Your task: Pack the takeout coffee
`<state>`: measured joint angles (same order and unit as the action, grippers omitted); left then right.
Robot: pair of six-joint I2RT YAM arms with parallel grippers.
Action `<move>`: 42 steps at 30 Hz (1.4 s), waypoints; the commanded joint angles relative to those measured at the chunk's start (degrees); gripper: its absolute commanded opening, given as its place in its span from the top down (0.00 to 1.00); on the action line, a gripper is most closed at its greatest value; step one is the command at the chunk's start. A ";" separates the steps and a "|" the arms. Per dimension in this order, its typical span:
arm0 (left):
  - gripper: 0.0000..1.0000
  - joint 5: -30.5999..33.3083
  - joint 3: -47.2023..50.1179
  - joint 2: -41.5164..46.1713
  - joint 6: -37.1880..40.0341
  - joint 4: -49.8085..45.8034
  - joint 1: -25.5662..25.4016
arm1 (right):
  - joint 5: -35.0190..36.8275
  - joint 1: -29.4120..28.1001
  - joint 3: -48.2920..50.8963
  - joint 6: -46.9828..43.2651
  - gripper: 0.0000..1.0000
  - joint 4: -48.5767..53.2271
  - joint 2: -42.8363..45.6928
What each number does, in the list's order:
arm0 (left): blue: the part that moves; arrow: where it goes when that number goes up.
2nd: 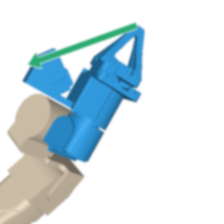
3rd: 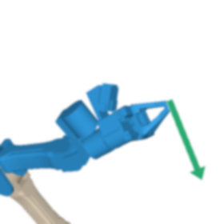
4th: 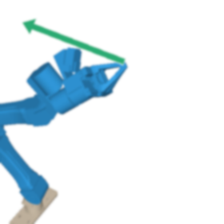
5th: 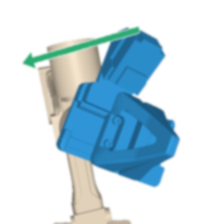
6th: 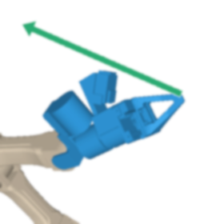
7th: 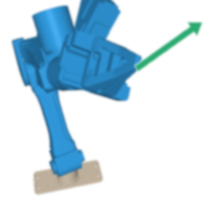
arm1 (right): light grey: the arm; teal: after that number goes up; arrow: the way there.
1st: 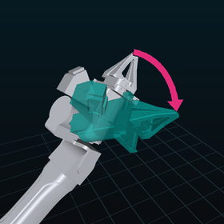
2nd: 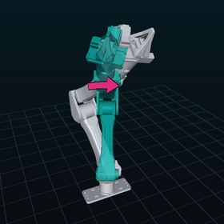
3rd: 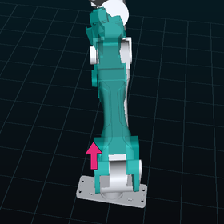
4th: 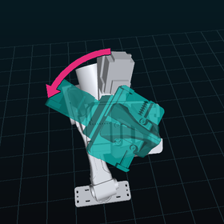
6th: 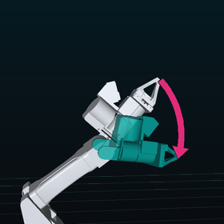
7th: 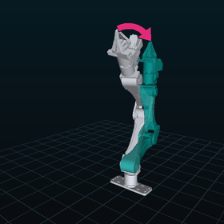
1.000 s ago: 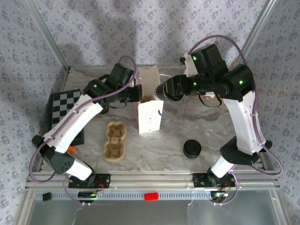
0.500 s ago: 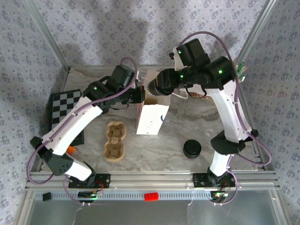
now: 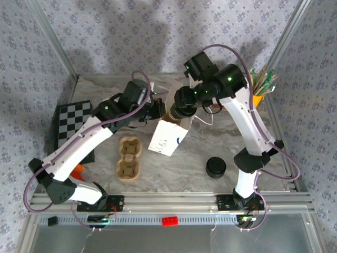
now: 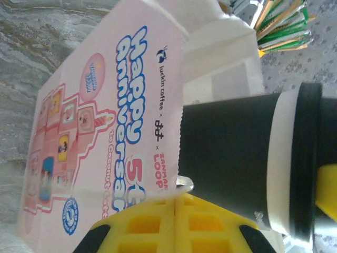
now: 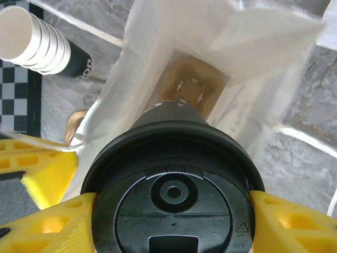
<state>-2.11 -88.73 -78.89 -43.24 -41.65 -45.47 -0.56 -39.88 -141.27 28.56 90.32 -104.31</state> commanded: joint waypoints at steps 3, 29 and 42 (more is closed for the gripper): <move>1.00 0.50 4.36 4.19 -8.27 9.75 -1.14 | 1.57 -1.16 0.91 3.28 0.39 2.89 -0.09; 0.97 -0.09 19.64 11.66 -20.43 23.48 -0.14 | 0.94 -3.27 1.09 5.77 0.41 3.63 -8.69; 0.82 0.30 18.81 14.02 -15.83 17.72 1.08 | 1.06 -4.49 -1.61 5.37 0.41 6.65 -13.93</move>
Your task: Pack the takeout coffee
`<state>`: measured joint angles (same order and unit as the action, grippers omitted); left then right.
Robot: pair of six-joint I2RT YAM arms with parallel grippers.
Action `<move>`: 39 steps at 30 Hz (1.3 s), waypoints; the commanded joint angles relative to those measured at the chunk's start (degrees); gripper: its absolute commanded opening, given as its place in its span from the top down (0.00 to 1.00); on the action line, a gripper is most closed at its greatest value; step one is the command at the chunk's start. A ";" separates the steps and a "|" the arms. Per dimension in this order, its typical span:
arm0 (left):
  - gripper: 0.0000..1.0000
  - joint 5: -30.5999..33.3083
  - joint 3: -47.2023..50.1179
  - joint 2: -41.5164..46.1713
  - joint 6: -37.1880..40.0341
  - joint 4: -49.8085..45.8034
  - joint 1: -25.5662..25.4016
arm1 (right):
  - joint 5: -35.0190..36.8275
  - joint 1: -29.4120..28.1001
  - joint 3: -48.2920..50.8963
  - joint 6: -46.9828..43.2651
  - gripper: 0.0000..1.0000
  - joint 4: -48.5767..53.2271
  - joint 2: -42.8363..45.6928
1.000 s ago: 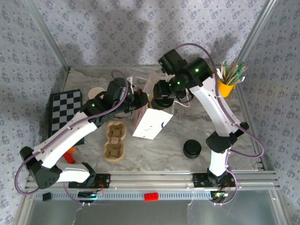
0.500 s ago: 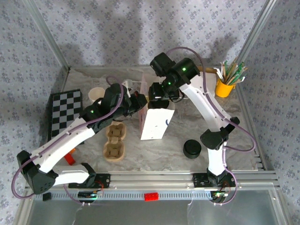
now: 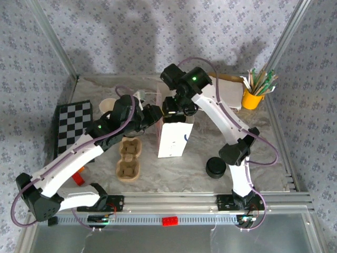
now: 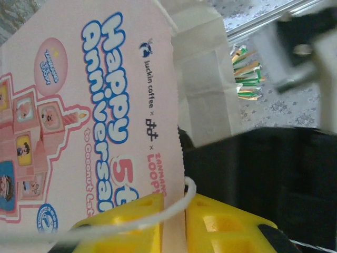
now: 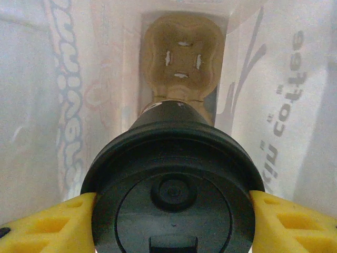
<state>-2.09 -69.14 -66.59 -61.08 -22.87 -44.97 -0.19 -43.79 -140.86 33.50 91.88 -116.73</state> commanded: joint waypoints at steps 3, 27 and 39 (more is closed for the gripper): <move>0.83 -0.97 -0.79 1.39 2.58 -0.59 0.85 | 0.98 -0.83 -2.34 0.30 0.41 5.91 -2.26; 0.98 -0.69 0.00 1.55 5.19 -2.64 2.30 | 1.91 -0.59 0.58 -1.41 0.42 11.09 -2.89; 0.99 -1.25 0.59 1.98 4.92 -1.92 2.30 | 2.12 -1.12 1.57 -1.92 0.42 10.74 -4.90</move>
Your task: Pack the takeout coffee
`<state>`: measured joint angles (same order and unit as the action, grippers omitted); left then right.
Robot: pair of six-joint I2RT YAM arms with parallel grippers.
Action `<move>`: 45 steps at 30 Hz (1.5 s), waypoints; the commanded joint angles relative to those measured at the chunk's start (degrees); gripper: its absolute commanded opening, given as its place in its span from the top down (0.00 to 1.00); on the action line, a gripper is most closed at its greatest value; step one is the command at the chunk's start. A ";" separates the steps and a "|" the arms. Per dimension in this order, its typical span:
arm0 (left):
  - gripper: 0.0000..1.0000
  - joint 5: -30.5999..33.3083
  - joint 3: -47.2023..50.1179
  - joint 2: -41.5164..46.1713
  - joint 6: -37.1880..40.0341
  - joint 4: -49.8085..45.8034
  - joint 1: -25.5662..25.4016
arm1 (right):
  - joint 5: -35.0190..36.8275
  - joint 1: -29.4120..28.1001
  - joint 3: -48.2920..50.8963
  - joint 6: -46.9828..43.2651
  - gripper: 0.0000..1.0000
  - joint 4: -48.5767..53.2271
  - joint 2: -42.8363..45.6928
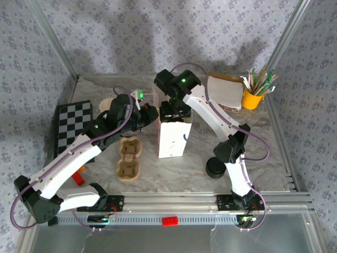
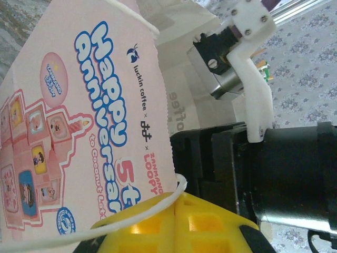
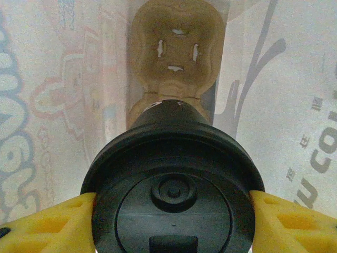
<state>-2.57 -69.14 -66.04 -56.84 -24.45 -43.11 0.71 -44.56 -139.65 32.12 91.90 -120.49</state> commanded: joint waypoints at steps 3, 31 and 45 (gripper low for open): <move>0.99 -0.65 0.75 1.44 0.56 -0.42 0.45 | 1.21 -0.45 1.75 -0.65 0.42 10.38 -0.78; 0.99 -0.71 1.36 1.66 0.15 -0.04 0.48 | -2.51 -0.79 11.15 -1.72 0.43 2.88 -0.40; 0.71 -1.74 -0.36 3.98 4.09 -3.90 0.83 | 0.81 -0.66 13.67 -1.80 0.44 -0.71 1.47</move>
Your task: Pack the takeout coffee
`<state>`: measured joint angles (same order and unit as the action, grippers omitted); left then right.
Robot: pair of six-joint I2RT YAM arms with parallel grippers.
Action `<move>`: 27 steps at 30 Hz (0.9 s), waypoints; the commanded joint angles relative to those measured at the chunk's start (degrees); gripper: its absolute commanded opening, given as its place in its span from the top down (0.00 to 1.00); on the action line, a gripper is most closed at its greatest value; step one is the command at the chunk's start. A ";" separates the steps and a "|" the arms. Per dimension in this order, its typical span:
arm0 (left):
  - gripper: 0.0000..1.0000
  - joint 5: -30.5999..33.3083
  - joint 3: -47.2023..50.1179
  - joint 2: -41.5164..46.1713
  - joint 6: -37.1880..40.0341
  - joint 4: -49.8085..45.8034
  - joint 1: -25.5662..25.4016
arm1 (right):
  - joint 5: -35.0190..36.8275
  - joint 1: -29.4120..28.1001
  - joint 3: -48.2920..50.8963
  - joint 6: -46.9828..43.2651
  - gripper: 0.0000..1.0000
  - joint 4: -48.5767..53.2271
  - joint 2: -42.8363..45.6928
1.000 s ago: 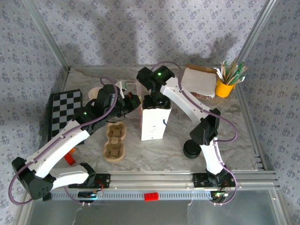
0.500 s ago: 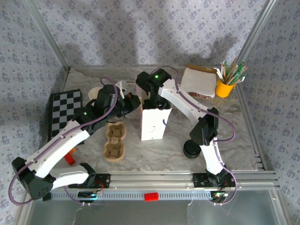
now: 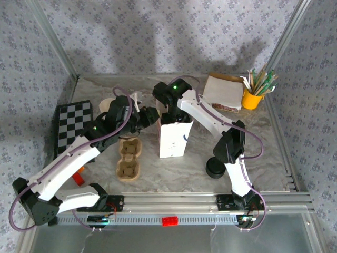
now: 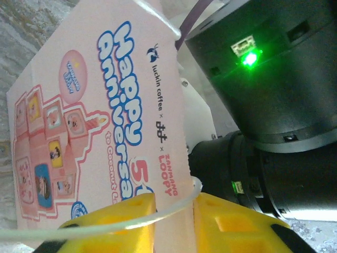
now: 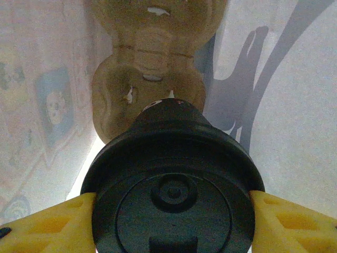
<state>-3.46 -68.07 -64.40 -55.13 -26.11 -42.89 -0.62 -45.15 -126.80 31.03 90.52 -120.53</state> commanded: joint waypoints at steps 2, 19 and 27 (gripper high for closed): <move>0.68 -0.93 -1.45 3.07 3.36 -3.32 0.73 | 2.85 -0.09 0.85 -0.72 0.44 0.41 1.88; 0.71 -3.39 -1.32 -0.36 5.10 -2.43 2.44 | 0.30 0.10 4.26 -1.48 0.45 -3.05 3.20; 0.84 -3.28 -0.09 -0.77 5.06 -2.03 2.98 | -0.39 0.73 7.15 -1.61 0.45 -5.75 3.10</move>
<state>-6.22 -68.07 -65.06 -50.89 -28.93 -40.36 -0.10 -44.91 -121.40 30.37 85.58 -118.65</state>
